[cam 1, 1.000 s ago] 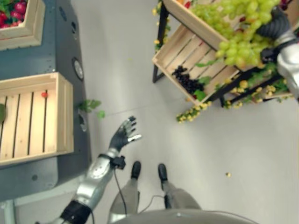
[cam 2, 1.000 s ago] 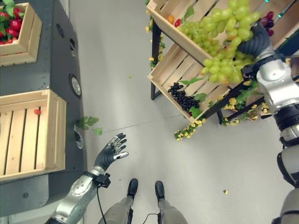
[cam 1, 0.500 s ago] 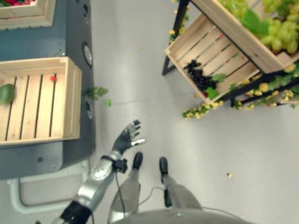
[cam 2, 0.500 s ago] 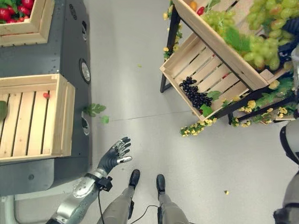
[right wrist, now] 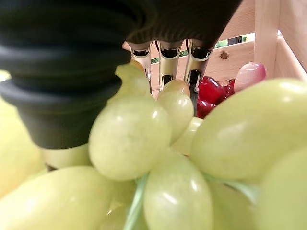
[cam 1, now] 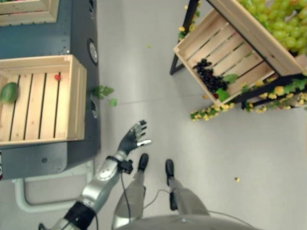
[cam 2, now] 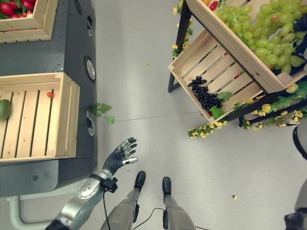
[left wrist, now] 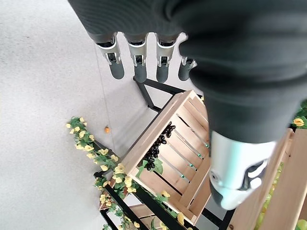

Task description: Pick up the fruits from the basket on one side to the basket on the other side

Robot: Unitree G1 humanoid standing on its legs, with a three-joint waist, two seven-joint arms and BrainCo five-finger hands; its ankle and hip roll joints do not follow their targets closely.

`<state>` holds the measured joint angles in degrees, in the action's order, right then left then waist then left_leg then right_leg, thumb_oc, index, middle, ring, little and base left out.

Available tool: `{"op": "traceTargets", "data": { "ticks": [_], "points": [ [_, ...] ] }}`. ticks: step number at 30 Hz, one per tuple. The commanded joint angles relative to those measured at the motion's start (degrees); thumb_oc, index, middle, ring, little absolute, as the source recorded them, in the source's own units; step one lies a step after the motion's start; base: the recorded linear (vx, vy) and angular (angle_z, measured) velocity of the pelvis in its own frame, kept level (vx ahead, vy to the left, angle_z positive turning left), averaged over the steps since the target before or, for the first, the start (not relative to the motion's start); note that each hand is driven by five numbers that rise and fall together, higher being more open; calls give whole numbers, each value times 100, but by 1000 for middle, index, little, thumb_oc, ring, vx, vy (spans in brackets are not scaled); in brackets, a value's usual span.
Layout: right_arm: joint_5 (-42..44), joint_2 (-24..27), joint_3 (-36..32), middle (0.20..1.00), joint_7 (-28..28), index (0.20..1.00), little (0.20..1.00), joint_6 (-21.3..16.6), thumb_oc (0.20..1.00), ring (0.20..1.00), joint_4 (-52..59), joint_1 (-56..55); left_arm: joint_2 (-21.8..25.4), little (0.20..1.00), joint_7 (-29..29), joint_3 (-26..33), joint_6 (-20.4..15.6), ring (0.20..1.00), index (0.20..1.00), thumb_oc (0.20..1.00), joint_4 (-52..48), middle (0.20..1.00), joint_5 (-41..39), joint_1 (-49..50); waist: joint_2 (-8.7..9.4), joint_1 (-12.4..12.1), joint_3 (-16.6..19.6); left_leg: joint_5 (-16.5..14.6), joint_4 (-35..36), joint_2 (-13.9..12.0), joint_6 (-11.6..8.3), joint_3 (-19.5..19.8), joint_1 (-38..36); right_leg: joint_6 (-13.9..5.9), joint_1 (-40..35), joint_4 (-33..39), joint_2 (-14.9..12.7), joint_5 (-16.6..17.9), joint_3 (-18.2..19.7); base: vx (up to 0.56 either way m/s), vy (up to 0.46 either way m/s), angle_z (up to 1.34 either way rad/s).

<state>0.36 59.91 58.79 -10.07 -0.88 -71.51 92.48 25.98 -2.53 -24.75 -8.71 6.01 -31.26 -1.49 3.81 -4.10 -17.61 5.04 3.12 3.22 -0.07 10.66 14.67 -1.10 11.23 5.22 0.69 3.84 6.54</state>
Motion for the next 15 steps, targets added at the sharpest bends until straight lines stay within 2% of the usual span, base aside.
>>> {"op": "traceTargets", "data": {
  "ticks": [1,4,8,9,10,11,14,15],
  "points": [
    [-743,315,600,1000,-186,1000,1000,-89,1000,1000,179,350,24,1000,-13,-122,-218,1000,1000,1000,-428,1000,-54,221,79,40,254,-138,62,-40,-408,40,71,-453,128,-34,-36,-322,43,-20,1,6],
    [-1423,433,701,1000,-408,1000,1000,-41,1000,1000,455,258,54,1000,-21,-95,-246,1000,1000,1000,-399,1000,-11,184,78,31,279,-137,57,-31,-403,48,76,-465,113,-32,-58,-328,28,-23,-1,6],
    [-1568,729,217,1000,-688,1000,1000,-77,1000,1000,1372,-164,20,1000,43,-17,-312,1000,1000,1000,-302,1000,38,150,36,47,295,-131,57,-19,-395,65,72,-466,114,-40,-68,-337,6,-11,2,4],
    [-1355,841,-212,1000,-761,1000,1000,-147,1000,1000,1868,-454,-16,1000,76,18,-344,1000,1000,1000,-259,1000,61,139,25,61,300,-137,49,-20,-389,63,69,-464,108,-47,-70,-341,1,-32,-9,0],
    [-546,810,-1017,1000,-912,1000,1000,-335,1000,1000,2391,-939,-136,1000,159,79,-399,1000,1000,1000,-173,1000,86,119,-43,107,286,-136,44,-21,-375,68,70,-456,113,-51,-67,-340,7,0,0,0],
    [-551,832,-1173,1000,-920,1000,1000,-319,1000,1000,2459,-1102,-85,1000,160,66,-405,1000,1000,1000,-164,1000,90,126,4,94,295,-139,43,-21,-376,77,64,-455,105,-51,-67,-343,-2,0,0,0],
    [637,598,-2552,1000,-1008,1000,1000,-750,1000,1000,3191,-2286,-229,1000,270,187,-466,1000,1000,1000,-115,1000,94,164,-45,138,281,-150,23,-20,-355,88,42,-439,104,-61,-63,-346,-1,0,0,0],
    [852,494,-3159,1000,-945,1000,1000,-851,1000,1000,3588,-2950,-190,1000,311,223,-480,1000,1000,1000,-130,1000,85,198,7,120,292,-157,13,-17,-350,104,33,-428,94,-65,-58,-350,-16,-25,-34,6]
  ]
}}
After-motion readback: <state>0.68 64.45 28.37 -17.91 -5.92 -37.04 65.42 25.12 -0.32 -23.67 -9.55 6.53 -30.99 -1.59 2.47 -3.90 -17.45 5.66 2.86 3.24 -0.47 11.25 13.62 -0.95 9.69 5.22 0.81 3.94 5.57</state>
